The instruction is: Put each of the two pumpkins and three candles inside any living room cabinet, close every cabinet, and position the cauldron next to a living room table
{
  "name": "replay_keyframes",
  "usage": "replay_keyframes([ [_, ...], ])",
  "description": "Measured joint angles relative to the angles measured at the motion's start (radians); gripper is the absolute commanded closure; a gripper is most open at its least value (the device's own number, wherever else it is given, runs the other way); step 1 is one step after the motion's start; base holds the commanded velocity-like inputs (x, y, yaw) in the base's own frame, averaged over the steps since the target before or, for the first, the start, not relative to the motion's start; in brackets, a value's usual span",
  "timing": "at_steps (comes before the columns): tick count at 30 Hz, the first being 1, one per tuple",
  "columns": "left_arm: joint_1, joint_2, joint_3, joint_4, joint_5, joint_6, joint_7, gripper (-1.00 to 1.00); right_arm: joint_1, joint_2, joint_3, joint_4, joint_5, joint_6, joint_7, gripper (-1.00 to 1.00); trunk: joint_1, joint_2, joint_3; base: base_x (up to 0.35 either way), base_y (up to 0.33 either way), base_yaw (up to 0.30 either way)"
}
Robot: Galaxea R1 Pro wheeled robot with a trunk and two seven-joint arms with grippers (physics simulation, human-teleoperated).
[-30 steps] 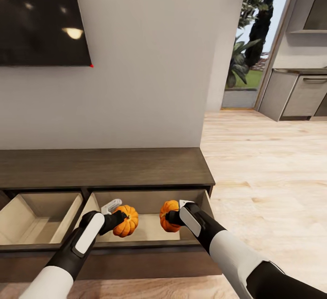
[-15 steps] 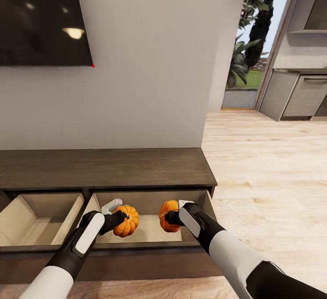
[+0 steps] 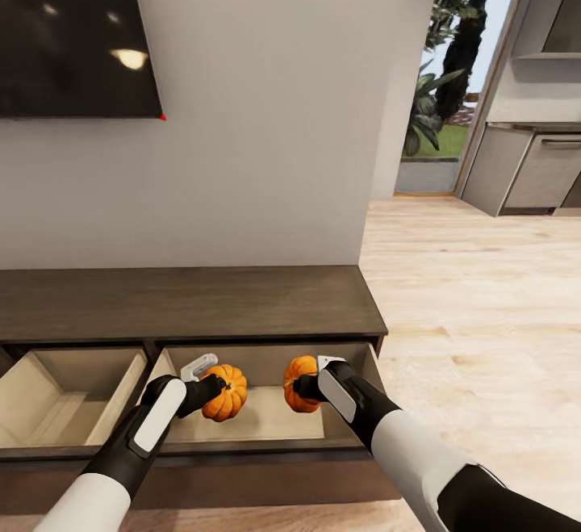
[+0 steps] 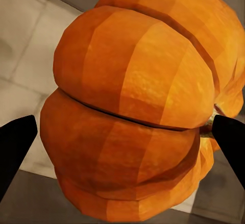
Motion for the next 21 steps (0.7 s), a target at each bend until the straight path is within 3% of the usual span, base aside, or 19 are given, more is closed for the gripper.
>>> replay_keyframes([
  [10,0.0,0.0,-0.002,0.0,-0.001,0.0,-0.003,1.0,0.0,-0.001,0.001,0.002,-0.001,-0.007,0.002,1.0,0.004,-0.002,-0.031,0.0,0.0,0.0],
  [16,0.0,0.0,-0.004,0.0,-0.001,-0.001,-0.002,1.0,0.0,-0.001,0.001,0.007,-0.001,-0.008,0.001,1.0,0.004,-0.002,-0.031,0.0,0.0,0.0],
  [21,0.0,0.0,-0.004,0.0,-0.001,0.0,-0.003,1.0,0.0,-0.001,0.001,0.013,0.0,-0.008,0.001,1.0,0.006,-0.003,-0.05,0.0,0.0,0.0],
])
